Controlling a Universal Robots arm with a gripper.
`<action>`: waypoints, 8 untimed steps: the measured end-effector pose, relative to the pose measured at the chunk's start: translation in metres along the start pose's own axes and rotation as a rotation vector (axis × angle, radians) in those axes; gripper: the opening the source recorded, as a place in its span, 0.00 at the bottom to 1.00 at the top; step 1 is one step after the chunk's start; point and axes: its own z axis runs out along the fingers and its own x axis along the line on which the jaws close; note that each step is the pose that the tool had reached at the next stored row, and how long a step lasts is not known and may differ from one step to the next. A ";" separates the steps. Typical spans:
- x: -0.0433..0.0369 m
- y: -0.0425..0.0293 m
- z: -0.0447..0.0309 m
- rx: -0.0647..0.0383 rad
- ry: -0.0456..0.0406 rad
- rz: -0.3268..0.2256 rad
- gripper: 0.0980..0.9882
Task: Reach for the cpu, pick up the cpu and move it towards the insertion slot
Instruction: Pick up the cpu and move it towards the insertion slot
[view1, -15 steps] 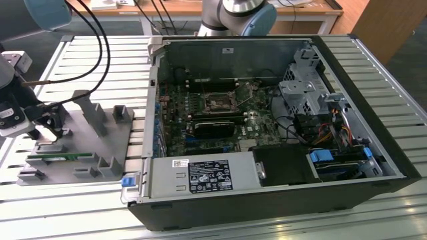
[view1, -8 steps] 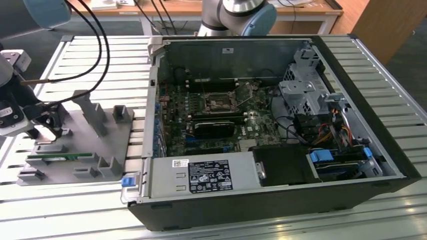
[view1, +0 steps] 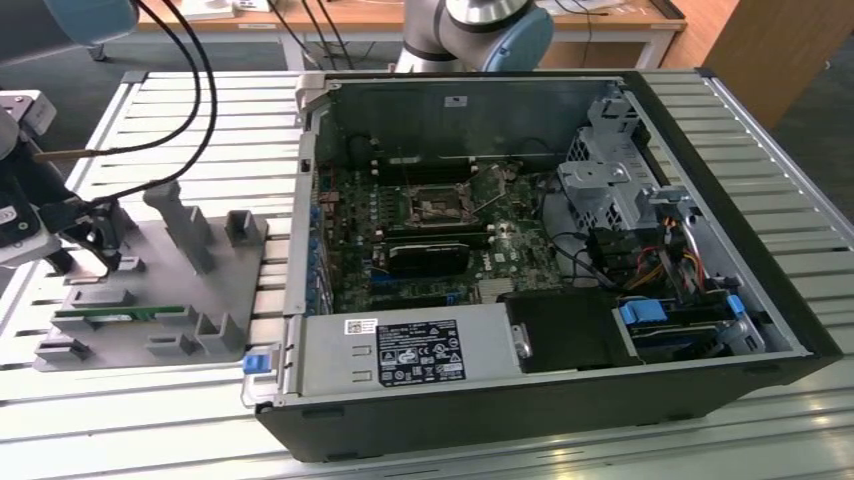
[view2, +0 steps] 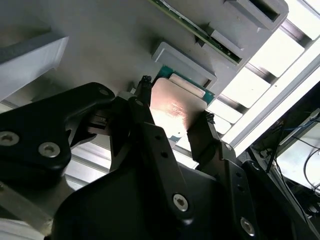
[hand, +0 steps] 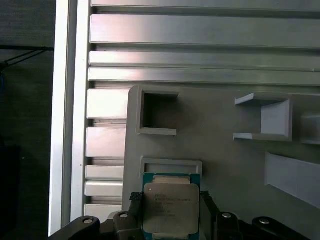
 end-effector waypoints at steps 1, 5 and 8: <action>0.0000 0.0000 -0.0006 0.000 0.0001 0.000 0.50; 0.0000 0.0001 -0.0026 0.000 0.0000 0.000 0.50; 0.0000 0.0002 -0.0046 0.000 0.0001 0.000 0.50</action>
